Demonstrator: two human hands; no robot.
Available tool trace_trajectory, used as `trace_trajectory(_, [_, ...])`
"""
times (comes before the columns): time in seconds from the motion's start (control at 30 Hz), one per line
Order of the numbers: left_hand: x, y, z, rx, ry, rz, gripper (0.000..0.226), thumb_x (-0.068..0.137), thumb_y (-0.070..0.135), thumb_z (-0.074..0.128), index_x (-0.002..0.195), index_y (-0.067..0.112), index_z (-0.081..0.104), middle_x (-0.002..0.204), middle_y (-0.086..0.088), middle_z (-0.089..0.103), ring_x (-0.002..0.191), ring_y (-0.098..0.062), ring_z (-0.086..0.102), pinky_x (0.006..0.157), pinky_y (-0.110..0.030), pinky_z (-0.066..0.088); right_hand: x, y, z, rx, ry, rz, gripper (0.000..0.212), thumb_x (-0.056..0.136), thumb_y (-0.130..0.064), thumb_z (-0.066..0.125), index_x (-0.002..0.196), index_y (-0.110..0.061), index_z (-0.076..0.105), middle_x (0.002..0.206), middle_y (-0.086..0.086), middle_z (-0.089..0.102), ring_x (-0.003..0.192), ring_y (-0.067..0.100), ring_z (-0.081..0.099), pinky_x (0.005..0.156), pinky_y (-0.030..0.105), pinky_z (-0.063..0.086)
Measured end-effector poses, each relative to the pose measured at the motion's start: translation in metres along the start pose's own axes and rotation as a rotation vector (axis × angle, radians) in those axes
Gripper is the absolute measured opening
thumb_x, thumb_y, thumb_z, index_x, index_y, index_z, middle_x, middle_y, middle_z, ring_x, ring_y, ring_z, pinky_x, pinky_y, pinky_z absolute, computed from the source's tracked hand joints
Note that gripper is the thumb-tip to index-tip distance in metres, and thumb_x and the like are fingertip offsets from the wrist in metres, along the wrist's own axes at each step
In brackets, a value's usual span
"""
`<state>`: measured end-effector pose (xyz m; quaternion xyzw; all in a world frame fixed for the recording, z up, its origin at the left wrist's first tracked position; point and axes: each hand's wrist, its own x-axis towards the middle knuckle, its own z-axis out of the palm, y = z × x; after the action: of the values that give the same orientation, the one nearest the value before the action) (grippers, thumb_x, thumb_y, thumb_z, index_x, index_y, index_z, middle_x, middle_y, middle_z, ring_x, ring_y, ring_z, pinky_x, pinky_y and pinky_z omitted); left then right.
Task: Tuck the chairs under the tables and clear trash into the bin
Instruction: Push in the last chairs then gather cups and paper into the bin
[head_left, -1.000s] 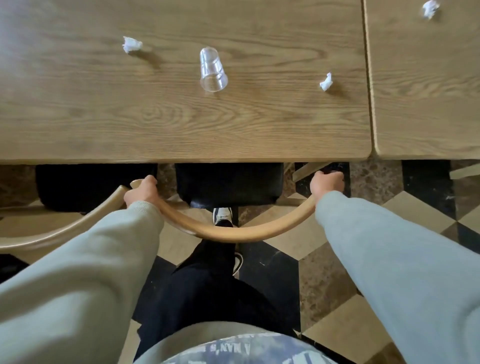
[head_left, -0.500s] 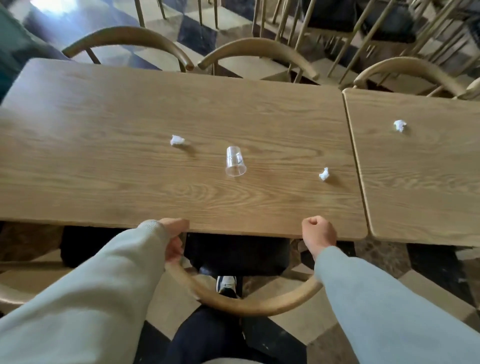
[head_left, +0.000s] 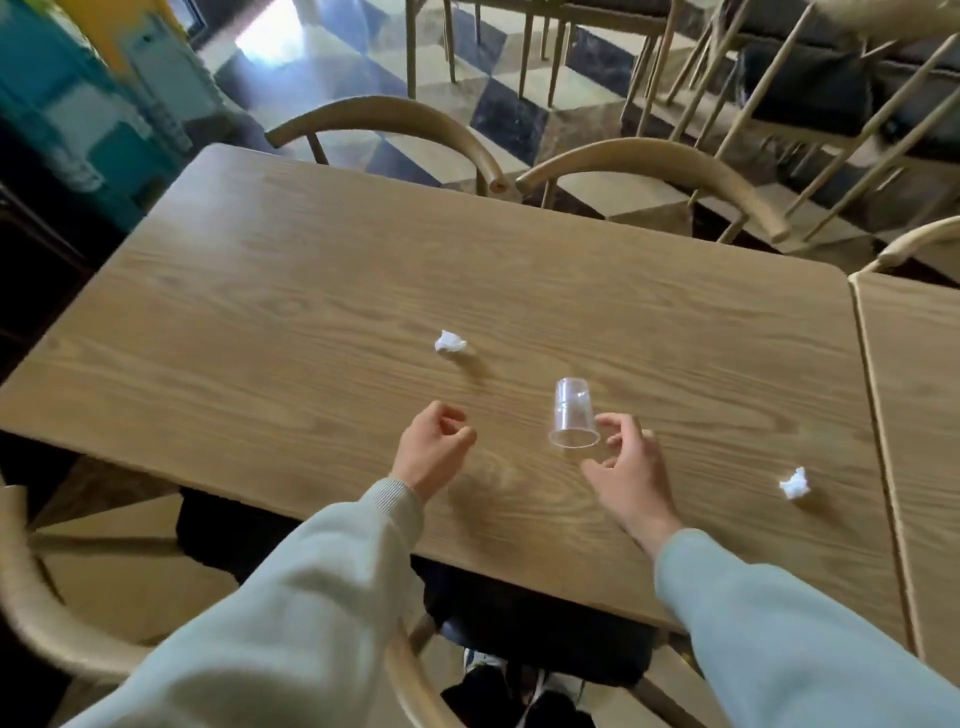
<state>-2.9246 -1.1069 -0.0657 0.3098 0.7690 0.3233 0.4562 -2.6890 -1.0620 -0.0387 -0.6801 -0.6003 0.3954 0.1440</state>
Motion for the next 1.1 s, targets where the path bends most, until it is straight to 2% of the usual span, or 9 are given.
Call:
trace_trajectory(0.1, [0.000, 0.011, 0.019, 0.058, -0.167, 0.255, 0.065, 0.083, -0.007, 0.065, 0.135, 0.030, 0.055, 0.130, -0.001, 0.058, 0.110, -0.019, 0.059, 0.088, -0.026, 0.054, 0.021, -0.004, 0.010, -0.054, -0.003, -0.087, 0.055, 0.092, -0.016, 0.071, 0.143, -0.030, 0.059, 0.117, 0.005, 0.047, 0.098, 0.028, 0.061, 0.096, 0.029, 0.045])
trace_trajectory(0.17, [0.004, 0.020, 0.035, 0.223, -0.223, 0.373, 0.089, 0.076, -0.013, 0.059, 0.151, 0.032, 0.045, 0.150, -0.001, 0.044, 0.132, -0.023, 0.045, 0.108, -0.035, 0.045, 0.033, 0.000, 0.015, -0.071, 0.002, -0.107, 0.048, 0.099, -0.019, 0.064, 0.145, -0.032, 0.060, 0.111, 0.003, 0.050, 0.098, 0.027, 0.061, 0.092, 0.027, 0.043])
trace_trajectory(0.23, [0.007, 0.031, 0.044, 0.400, -0.246, 0.460, 0.099, 0.073, -0.012, 0.054, 0.158, 0.035, 0.036, 0.165, -0.002, 0.031, 0.143, -0.027, 0.032, 0.122, -0.040, 0.028, 0.039, 0.002, 0.017, -0.046, 0.021, -0.145, 0.042, 0.103, -0.019, 0.058, 0.143, -0.032, 0.063, 0.105, 0.003, 0.056, 0.097, 0.026, 0.062, 0.085, 0.027, 0.042])
trace_trajectory(0.33, [0.007, 0.036, 0.048, 0.545, -0.245, 0.580, 0.103, 0.075, -0.006, 0.063, 0.161, 0.038, 0.030, 0.171, -0.002, 0.020, 0.149, -0.027, 0.021, 0.124, -0.036, 0.021, 0.037, 0.002, 0.012, 0.018, -0.018, -0.241, 0.031, 0.104, -0.018, 0.058, 0.129, -0.029, 0.073, 0.095, -0.003, 0.068, 0.089, 0.019, 0.062, 0.073, 0.022, 0.040])
trace_trajectory(0.5, [-0.010, 0.016, 0.041, 0.475, -0.137, 0.725, 0.099, 0.072, 0.025, 0.092, 0.157, 0.026, 0.041, 0.155, -0.001, 0.047, 0.141, -0.017, 0.038, 0.121, -0.035, 0.034, 0.038, -0.024, 0.015, -0.025, -0.314, -0.180, 0.020, 0.101, -0.019, 0.058, 0.097, -0.016, 0.078, 0.084, -0.002, 0.076, 0.079, 0.019, 0.065, 0.071, 0.032, 0.044])
trace_trajectory(0.7, [-0.011, -0.005, 0.003, 0.107, 0.230, 0.545, 0.086, 0.071, 0.020, 0.095, 0.144, 0.026, 0.050, 0.115, 0.007, 0.071, 0.104, -0.005, 0.067, 0.092, -0.025, 0.054, 0.067, -0.088, 0.046, 0.206, -0.590, -0.114, 0.027, 0.096, -0.028, 0.067, 0.094, -0.004, 0.077, 0.069, 0.001, 0.062, 0.052, 0.013, 0.055, 0.049, 0.025, 0.042])
trace_trajectory(0.83, [0.001, -0.022, -0.031, 0.001, 0.477, 0.452, 0.081, 0.072, 0.015, 0.094, 0.141, 0.021, 0.051, 0.108, 0.000, 0.071, 0.096, -0.015, 0.071, 0.085, -0.037, 0.060, 0.104, -0.121, 0.083, -0.061, -0.267, -0.384, 0.026, 0.091, -0.027, 0.072, 0.116, -0.023, 0.077, 0.104, 0.004, 0.064, 0.088, 0.018, 0.062, 0.083, 0.021, 0.042])
trace_trajectory(0.93, [0.007, -0.040, -0.045, 0.012, 0.481, 0.424, 0.083, 0.073, 0.017, 0.094, 0.143, 0.019, 0.050, 0.110, 0.002, 0.071, 0.097, -0.014, 0.070, 0.085, -0.039, 0.059, 0.126, -0.131, 0.120, -0.219, -0.261, -0.489, 0.046, 0.094, -0.023, 0.068, 0.140, -0.027, 0.064, 0.120, 0.005, 0.041, 0.098, 0.017, 0.051, 0.087, 0.011, 0.030])
trace_trajectory(1.1, [0.011, -0.048, -0.055, 0.059, 0.467, 0.374, 0.080, 0.074, 0.014, 0.092, 0.141, 0.016, 0.050, 0.115, 0.002, 0.070, 0.102, -0.018, 0.068, 0.090, -0.039, 0.056, 0.129, -0.125, 0.140, -0.291, -0.210, -0.466, 0.015, 0.095, -0.013, 0.068, 0.105, -0.011, 0.079, 0.111, 0.014, 0.070, 0.101, 0.027, 0.066, 0.088, 0.023, 0.041])
